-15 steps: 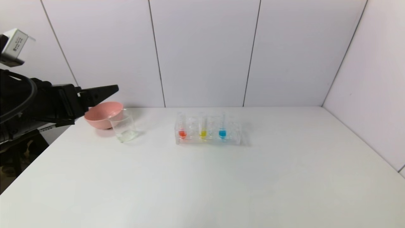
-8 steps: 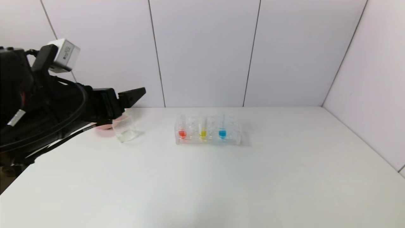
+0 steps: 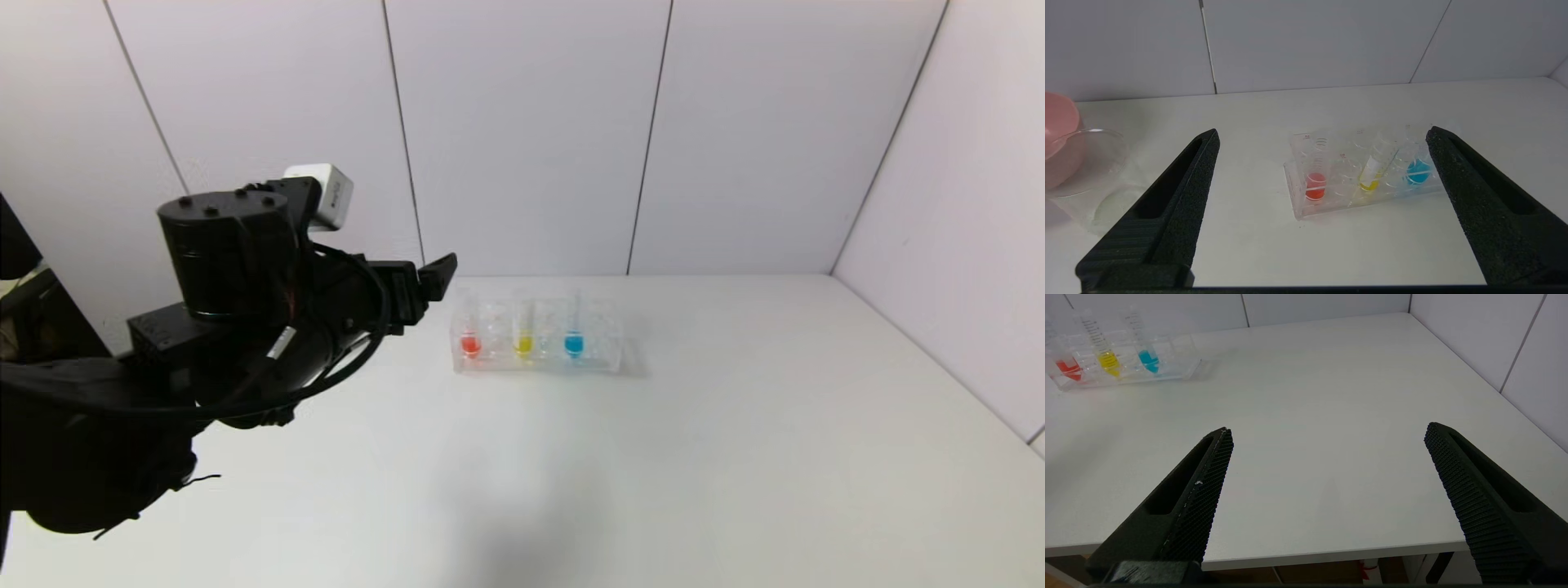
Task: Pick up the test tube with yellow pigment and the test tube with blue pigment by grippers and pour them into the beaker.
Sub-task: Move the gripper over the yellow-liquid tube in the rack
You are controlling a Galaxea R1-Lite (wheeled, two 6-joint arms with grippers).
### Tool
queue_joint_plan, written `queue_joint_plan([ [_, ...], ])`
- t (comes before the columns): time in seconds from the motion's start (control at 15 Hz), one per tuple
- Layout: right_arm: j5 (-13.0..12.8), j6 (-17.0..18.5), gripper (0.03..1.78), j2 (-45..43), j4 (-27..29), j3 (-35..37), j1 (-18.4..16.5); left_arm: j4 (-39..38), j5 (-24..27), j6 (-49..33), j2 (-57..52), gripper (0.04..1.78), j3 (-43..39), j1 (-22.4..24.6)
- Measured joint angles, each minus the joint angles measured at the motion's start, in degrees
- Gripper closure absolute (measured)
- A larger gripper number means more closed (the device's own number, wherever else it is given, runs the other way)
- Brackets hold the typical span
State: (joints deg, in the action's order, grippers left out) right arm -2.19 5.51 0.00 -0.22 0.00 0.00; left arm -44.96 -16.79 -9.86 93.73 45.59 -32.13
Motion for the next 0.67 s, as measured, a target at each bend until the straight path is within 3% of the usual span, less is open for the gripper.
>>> queue_joint_plan([
  [0.67, 0.0, 0.0, 0.10, 0.0, 0.0, 0.0, 0.0, -11.3, -5.6, -0.5, 15.0, 0.06, 2.8, -4.7],
])
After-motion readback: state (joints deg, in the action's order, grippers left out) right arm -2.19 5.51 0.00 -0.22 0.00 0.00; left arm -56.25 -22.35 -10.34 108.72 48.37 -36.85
